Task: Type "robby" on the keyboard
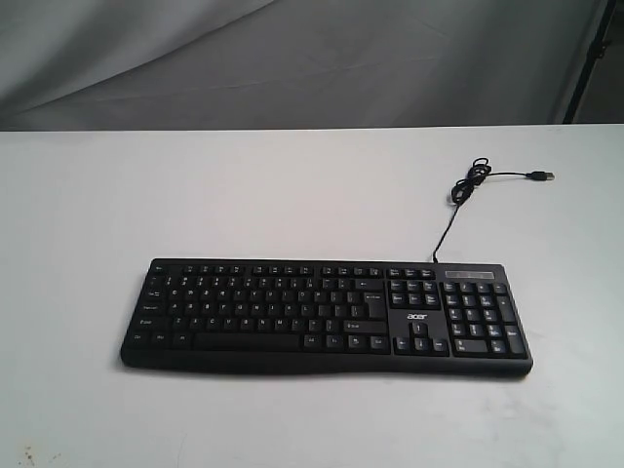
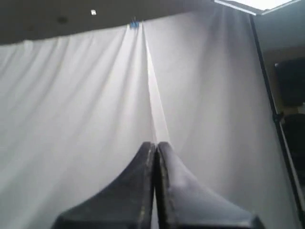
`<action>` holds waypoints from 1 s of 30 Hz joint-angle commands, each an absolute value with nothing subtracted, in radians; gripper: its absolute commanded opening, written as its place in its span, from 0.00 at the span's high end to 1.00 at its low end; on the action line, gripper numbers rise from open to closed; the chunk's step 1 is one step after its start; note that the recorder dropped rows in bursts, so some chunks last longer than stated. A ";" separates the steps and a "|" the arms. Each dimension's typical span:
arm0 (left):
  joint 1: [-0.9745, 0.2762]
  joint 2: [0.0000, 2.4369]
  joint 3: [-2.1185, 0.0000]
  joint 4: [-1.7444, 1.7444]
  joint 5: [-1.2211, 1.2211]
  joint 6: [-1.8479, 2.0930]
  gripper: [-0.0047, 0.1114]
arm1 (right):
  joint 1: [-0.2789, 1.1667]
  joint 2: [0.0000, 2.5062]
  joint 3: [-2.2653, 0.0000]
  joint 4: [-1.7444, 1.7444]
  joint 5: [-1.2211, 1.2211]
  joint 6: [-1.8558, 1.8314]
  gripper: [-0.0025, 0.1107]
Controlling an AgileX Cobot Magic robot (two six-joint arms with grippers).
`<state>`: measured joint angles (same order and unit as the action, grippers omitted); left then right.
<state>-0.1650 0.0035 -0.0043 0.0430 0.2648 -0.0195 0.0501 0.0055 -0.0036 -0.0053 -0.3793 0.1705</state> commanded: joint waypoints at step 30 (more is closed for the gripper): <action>-0.171 0.000 0.000 0.048 0.259 -0.022 0.96 | 0.051 1.012 -1.036 -1.744 -0.508 1.497 0.98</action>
<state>-0.1650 0.0035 -0.0043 0.0430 0.2648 -0.0195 0.0501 0.9113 -0.9510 -1.6935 -0.4967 1.6306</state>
